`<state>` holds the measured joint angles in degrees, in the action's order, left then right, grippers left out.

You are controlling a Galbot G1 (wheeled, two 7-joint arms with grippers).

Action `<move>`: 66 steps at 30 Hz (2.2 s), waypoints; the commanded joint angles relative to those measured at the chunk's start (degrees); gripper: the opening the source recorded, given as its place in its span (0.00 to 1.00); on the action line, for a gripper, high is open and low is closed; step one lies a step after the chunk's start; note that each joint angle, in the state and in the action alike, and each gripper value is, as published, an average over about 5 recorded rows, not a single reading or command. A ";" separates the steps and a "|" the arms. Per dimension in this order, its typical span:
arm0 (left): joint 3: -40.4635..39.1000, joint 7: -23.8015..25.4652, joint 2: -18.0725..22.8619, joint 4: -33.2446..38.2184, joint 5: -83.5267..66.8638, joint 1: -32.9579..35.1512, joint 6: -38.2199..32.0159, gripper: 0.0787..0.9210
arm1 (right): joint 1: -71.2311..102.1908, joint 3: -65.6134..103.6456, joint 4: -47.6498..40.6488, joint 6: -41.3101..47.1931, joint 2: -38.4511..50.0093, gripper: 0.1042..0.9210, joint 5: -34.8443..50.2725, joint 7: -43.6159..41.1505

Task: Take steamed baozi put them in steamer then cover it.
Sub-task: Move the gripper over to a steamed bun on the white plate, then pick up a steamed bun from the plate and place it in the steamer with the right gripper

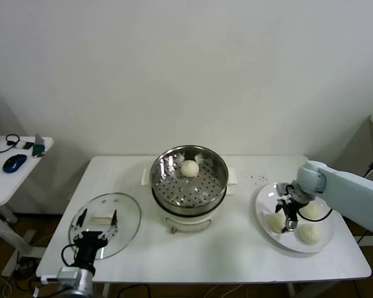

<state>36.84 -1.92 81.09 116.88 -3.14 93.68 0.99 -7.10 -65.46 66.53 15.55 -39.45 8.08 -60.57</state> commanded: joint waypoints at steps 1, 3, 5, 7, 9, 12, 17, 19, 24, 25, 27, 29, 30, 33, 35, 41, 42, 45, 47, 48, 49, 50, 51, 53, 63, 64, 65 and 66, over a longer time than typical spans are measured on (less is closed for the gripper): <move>0.01 -0.02 0.01 0.09 0.14 0.04 -0.03 0.88 | 1.41 1.09 -1.40 -0.18 -0.81 0.74 -0.72 -0.04; 0.06 -0.04 0.03 0.10 0.14 0.12 -0.06 0.88 | 1.28 1.09 -1.50 -0.27 -0.84 0.72 -0.62 -0.16; 0.12 -0.06 0.03 0.07 0.14 0.18 -0.09 0.88 | 1.10 1.04 -1.49 -0.33 -0.75 0.70 -0.36 -0.25; 0.18 -0.07 0.02 0.02 0.13 0.22 -0.15 0.88 | 0.65 0.86 -1.27 -0.27 -0.45 0.70 0.42 -0.23; 0.23 -0.08 0.00 -0.04 0.12 0.25 -0.19 0.88 | -0.31 0.48 -0.84 -0.15 0.03 0.69 1.59 -0.18; 0.32 -0.06 -0.04 -0.05 0.04 0.30 -0.25 0.88 | -3.50 -1.04 -0.16 0.08 0.95 0.69 4.25 -0.02; 0.30 0.36 -0.31 0.04 -0.08 0.53 -0.23 0.88 | -15.59 -8.60 0.17 0.58 1.52 0.69 13.21 0.65; 0.16 0.54 -0.37 0.02 -0.08 0.61 -0.24 0.88 | -21.89 -12.38 0.02 0.70 0.84 0.69 16.75 0.72; -0.62 1.36 -0.55 -0.06 0.11 0.60 -0.22 0.88 | -37.15 -22.00 -0.36 0.65 -4.12 0.69 25.10 0.61; -0.85 1.45 -0.68 -0.06 0.16 0.51 -0.24 0.88 | -39.35 -23.20 -0.32 0.82 -5.39 0.69 26.77 0.62; -1.35 1.48 -0.92 -0.02 0.26 0.25 -0.26 0.88 | -42.41 -24.36 -0.20 1.48 -7.82 0.69 30.26 0.68; -1.88 1.36 -1.16 0.05 0.56 -0.03 -0.19 0.88 | -44.71 -24.96 -0.12 2.40 -10.51 0.69 34.42 0.92; -2.13 1.33 -1.25 0.10 0.72 -0.13 -0.15 0.88 | -45.80 -25.37 -0.15 2.80 -11.96 0.69 36.43 1.07; -2.79 1.37 -1.48 0.34 1.25 -0.15 -0.09 0.88 | -48.31 -26.43 -0.58 3.83 -16.73 0.69 41.66 1.74; -3.13 1.49 -1.65 0.51 1.54 0.00 -0.13 0.88 | -48.73 -26.32 -1.19 4.30 -20.10 0.69 43.29 2.16; -3.27 1.88 -2.58 1.12 1.85 0.71 -0.47 0.88 | -45.02 -23.98 -3.23 5.92 -29.73 0.69 44.52 3.64; -3.18 1.89 -2.75 1.21 1.83 0.88 -0.55 0.88 | -44.01 -23.48 -3.56 6.27 -31.09 0.69 44.48 3.95; -2.92 1.89 -3.22 1.51 1.70 1.44 -0.75 0.88 | -41.09 -22.36 -4.55 7.36 -34.72 0.69 44.41 4.94; -2.92 1.83 -3.40 1.66 1.69 1.70 -0.80 0.88 | -39.32 -21.99 -5.29 8.01 -36.81 0.69 44.40 5.61; -2.99 1.77 -3.42 1.73 1.78 1.81 -0.80 0.88 | -38.44 -21.91 -5.68 8.28 -37.81 0.69 44.39 5.93; -3.11 1.71 -3.37 1.80 1.93 1.91 -0.79 0.88 | -37.67 -21.91 -6.02 8.49 -38.65 0.69 44.39 6.21; -3.24 1.66 -3.29 1.89 2.09 2.01 -0.78 0.88 | -36.93 -21.97 -6.32 8.67 -39.44 0.69 44.39 6.45; -3.39 1.63 -3.17 1.99 2.24 2.13 -0.78 0.88 | -36.25 -22.08 -6.53 8.84 -40.10 0.69 44.40 6.64; -3.62 1.59 -2.92 2.17 2.45 2.37 -0.79 0.88 | -35.04 -22.37 -6.84 9.12 -41.14 0.69 44.41 6.98; -2.37 1.33 -3.02 1.30 1.78 2.37 -1.21 0.88 | -29.58 -23.85 -8.07 9.54 -42.57 0.69 41.71 7.88; -2.14 1.36 -3.02 1.24 1.61 2.25 -1.21 0.88 | -29.11 -23.90 -8.19 9.52 -42.64 0.69 41.47 7.91; -1.93 1.40 -3.03 1.21 1.48 2.13 -1.21 0.88 | -28.64 -23.91 -8.41 9.47 -42.79 0.69 41.23 7.92; -1.80 1.44 -3.05 1.21 1.39 2.05 -1.21 0.88 | -28.24 -23.88 -8.64 9.43 -42.94 0.69 41.05 7.93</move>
<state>34.44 -0.54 78.12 118.30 -1.53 95.81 -0.23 -38.48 -88.96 58.63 24.39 -79.68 49.30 -53.22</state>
